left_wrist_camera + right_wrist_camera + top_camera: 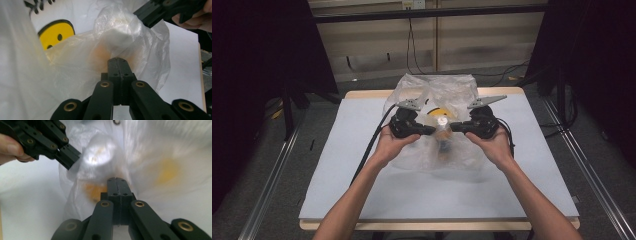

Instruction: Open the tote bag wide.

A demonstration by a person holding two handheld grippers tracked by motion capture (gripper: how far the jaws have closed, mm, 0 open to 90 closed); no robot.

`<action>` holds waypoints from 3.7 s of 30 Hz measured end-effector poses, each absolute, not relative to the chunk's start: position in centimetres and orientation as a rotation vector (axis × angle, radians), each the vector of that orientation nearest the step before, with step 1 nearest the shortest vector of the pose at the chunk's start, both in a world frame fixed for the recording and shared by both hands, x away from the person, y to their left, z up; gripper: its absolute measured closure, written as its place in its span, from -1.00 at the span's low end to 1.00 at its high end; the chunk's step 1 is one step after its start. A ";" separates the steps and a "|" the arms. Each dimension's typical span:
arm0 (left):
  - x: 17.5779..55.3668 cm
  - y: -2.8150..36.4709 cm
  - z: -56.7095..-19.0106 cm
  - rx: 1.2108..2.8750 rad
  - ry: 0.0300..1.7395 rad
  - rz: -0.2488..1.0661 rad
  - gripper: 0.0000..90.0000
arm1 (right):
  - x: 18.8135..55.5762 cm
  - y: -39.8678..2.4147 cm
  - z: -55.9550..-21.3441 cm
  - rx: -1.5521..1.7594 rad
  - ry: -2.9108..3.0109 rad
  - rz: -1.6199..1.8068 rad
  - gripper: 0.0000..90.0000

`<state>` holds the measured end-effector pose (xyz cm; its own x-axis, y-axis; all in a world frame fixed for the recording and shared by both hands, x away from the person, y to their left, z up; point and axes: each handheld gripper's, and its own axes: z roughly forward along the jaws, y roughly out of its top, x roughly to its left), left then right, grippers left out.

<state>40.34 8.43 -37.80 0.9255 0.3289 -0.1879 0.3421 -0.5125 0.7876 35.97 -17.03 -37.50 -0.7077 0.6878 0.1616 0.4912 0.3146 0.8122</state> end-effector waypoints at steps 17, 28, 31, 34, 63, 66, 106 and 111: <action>40.2 9.0 -41.4 2.188 0.513 -0.056 1.00 | 35.1 -17.7 -41.6 1.130 2.445 1.310 1.00; 41.2 9.5 -45.1 2.245 0.597 -0.096 1.00 | 35.4 -18.5 -45.6 1.200 2.500 1.244 1.00; 41.5 10.0 -46.2 2.264 0.613 -0.099 1.00 | 35.4 -18.8 -46.6 1.242 2.520 1.229 1.00; 41.5 10.4 -46.8 2.299 0.643 -0.103 1.00 | 35.5 -19.6 -48.2 1.226 2.523 1.212 1.00; 39.1 15.5 -47.7 2.226 0.642 -0.064 1.00 | 32.6 -23.0 -47.2 1.188 2.429 1.295 1.00; 38.6 15.8 -46.8 2.192 0.618 -0.053 1.00 | 31.9 -22.9 -46.4 1.168 2.411 1.328 1.00; 39.7 13.2 -33.9 1.991 0.453 0.054 1.00 | 34.3 -22.5 -31.5 0.953 2.129 1.629 1.00; 41.2 10.5 -33.8 2.060 0.449 0.058 1.00 | 35.6 -20.7 -31.5 0.931 2.187 1.582 1.00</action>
<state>41.21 10.50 -33.80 0.9304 0.3380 -0.1418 0.2905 -0.4442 0.8475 35.62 -20.66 -31.54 -0.7509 0.6459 0.1378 0.3332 0.1903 0.9235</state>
